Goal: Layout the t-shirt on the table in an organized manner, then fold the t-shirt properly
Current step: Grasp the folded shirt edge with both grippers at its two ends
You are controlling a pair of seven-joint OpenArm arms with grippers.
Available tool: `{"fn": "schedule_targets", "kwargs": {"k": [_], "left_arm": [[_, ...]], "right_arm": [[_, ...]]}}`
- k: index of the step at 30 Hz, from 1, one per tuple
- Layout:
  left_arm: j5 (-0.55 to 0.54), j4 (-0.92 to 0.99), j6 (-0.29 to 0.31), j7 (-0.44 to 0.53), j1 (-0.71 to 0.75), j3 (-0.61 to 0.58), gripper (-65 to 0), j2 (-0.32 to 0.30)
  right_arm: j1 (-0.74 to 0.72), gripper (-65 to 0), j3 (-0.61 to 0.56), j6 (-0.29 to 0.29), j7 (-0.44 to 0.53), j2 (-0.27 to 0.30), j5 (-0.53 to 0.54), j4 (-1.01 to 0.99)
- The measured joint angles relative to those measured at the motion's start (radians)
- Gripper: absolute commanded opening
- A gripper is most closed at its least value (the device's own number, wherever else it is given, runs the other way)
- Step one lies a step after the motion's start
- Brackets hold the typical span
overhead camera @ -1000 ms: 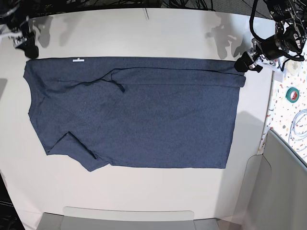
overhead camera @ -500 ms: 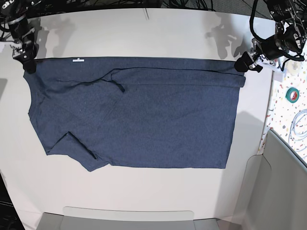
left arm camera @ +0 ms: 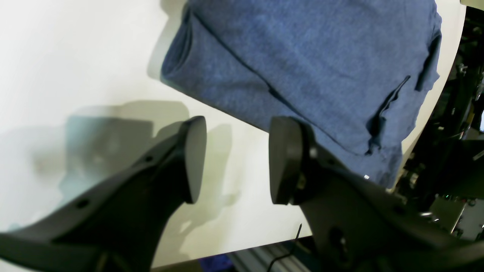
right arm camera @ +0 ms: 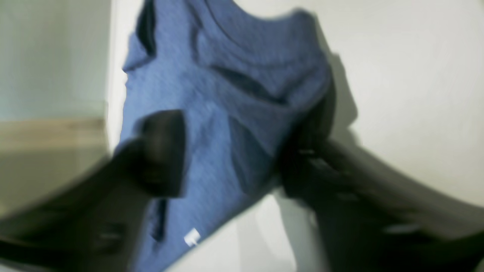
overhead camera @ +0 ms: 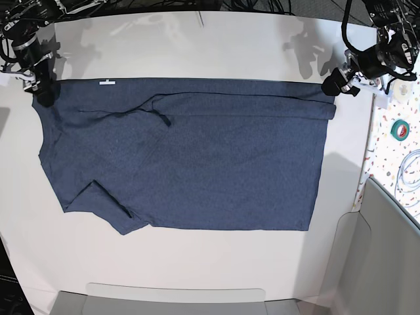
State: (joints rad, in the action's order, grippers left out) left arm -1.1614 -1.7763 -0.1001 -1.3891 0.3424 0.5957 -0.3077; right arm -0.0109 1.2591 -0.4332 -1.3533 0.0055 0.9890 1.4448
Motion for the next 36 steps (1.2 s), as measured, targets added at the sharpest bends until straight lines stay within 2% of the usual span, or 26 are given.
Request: {"fn": "schedule_targets", "kwargs": {"k": [2,5,7,10,14,15,22,36], "left_arm": [[0.0,0.0,0.003,0.0,-0.002,0.07,-42.1,0.027],[0.005,0.001,0.003,0.002,-0.001,0.138,-40.6,0.038],[0.006,0.001,0.003,0.001,-0.001,0.14,-38.9,0.039],[0.0,0.014,0.004,0.001,-0.005,0.14,-37.0,0.075],[0.003,0.144,0.003,0.002,-0.005,0.133,-36.4,0.12],[-0.024,0.173,0.005,0.001,-0.005,0.133,-36.4,0.128],[-0.04,0.286,0.012,-0.002,-0.106,0.137,-36.4,0.129],[0.007,0.297,-0.003,0.002,-0.188,0.135,-37.5,0.133]], "right_arm": [[0.003,-65.0,-0.002,0.002,-0.007,0.005,0.001,0.0],[0.003,-65.0,-0.002,0.003,-0.006,0.005,0.002,-0.001],[0.006,-65.0,-0.002,0.003,-0.007,0.005,0.005,-0.001],[0.009,-65.0,-0.002,0.003,-0.008,0.005,0.007,0.0],[0.011,-65.0,-0.002,0.003,-0.007,0.005,0.01,-0.001],[0.011,-65.0,-0.002,0.003,-0.007,0.005,0.01,-0.001],[0.011,-65.0,-0.003,0.003,-0.007,0.005,0.01,0.0],[0.016,-65.0,-0.006,0.003,-0.007,0.005,0.012,0.002]]}}
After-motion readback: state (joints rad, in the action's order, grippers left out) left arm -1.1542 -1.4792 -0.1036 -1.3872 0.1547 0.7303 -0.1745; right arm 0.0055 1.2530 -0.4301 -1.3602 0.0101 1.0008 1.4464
